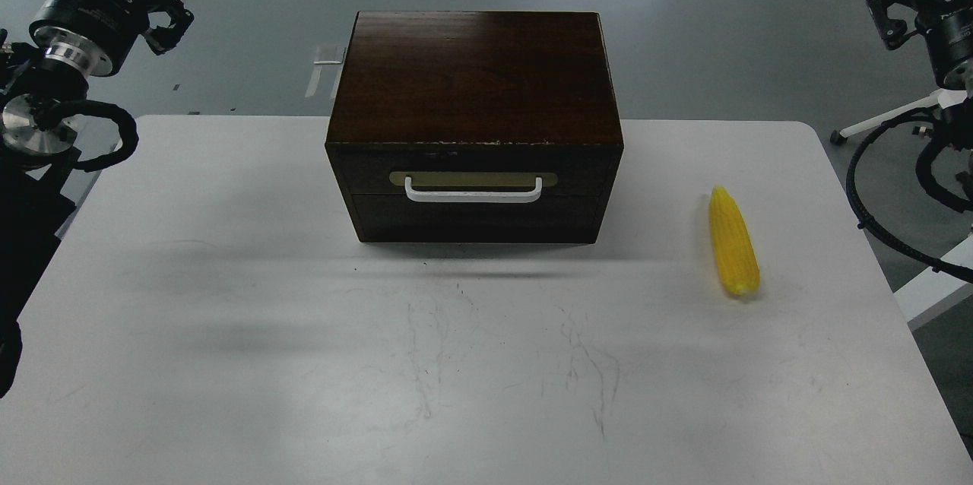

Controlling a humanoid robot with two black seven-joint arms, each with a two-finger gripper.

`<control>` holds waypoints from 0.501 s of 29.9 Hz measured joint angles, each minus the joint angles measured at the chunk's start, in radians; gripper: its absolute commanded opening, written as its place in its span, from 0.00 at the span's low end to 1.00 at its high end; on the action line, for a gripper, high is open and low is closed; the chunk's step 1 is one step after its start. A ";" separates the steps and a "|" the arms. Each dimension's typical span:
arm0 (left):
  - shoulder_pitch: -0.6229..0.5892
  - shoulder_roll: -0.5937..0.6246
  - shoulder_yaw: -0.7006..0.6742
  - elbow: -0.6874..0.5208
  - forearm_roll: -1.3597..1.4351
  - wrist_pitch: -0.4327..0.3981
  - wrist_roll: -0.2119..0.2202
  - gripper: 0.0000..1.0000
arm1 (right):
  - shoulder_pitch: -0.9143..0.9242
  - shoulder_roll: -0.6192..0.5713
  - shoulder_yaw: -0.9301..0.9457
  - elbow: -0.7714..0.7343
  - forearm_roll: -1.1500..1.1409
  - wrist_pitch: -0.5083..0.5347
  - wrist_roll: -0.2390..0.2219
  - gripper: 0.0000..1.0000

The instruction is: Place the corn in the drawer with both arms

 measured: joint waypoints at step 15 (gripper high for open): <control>-0.009 0.093 0.084 -0.051 0.023 0.000 0.004 0.90 | -0.006 -0.018 0.005 -0.001 0.000 0.000 0.002 1.00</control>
